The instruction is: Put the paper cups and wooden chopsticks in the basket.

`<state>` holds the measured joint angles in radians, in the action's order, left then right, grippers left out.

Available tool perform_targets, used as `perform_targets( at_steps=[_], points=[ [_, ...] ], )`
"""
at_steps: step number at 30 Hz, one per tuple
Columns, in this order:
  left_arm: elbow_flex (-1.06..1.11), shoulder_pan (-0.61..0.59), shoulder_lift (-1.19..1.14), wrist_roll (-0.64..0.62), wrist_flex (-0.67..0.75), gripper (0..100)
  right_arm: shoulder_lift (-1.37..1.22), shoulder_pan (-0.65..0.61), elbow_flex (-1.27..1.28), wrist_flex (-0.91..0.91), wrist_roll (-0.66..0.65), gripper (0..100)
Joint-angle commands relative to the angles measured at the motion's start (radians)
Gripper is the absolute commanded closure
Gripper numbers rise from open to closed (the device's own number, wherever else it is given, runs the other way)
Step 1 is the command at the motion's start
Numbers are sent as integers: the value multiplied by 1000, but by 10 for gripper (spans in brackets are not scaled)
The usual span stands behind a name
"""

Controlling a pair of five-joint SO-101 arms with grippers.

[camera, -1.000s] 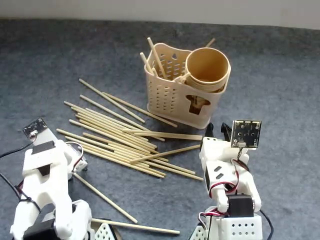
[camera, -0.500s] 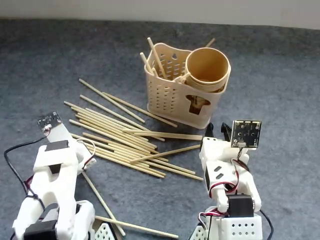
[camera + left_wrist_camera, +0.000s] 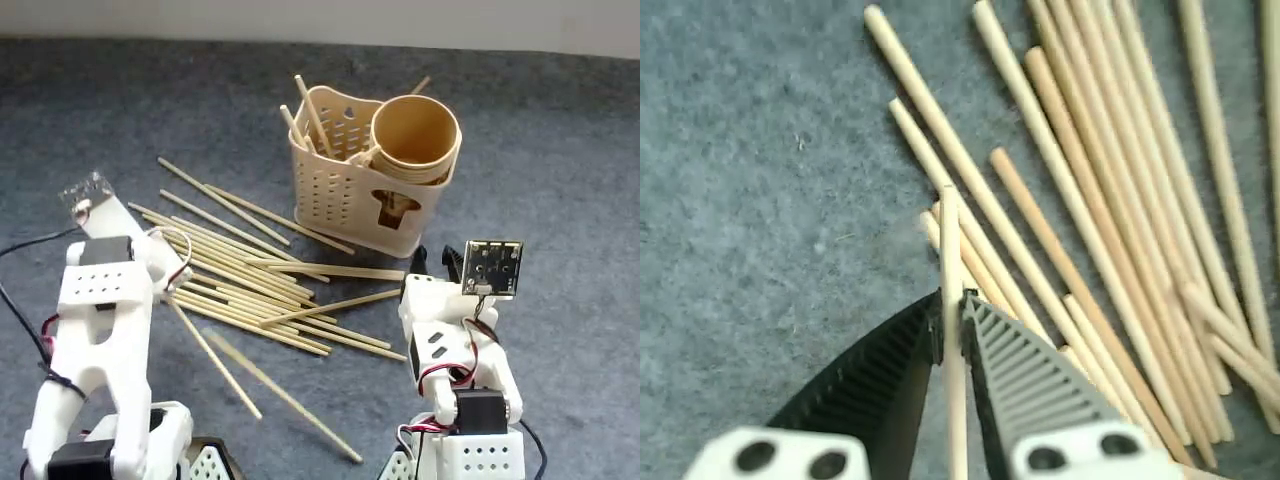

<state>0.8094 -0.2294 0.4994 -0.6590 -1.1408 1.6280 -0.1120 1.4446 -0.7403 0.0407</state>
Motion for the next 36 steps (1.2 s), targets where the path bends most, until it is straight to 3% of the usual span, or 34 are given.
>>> perform_targets(
  at_steps=[1, 10, 20, 28, 36],
  points=[
    [-186, 39, 25, -18, -46, 993, 15, -5, -2, 27, 2, 872],
    [-461, 41, 25, -150, -44, 993, 15, -5, -2, 27, 2, 872],
    [-748, 133, 21, -149, -37, 993, 13, -5, -2, 27, 2, 872],
    [-995, 137, 16, -144, -29, 993, 13, -5, -2, 27, 2, 872],
    [-1030, 153, 15, -143, 244, 993, 13, -5, -2, 27, 2, 872]
  ],
)
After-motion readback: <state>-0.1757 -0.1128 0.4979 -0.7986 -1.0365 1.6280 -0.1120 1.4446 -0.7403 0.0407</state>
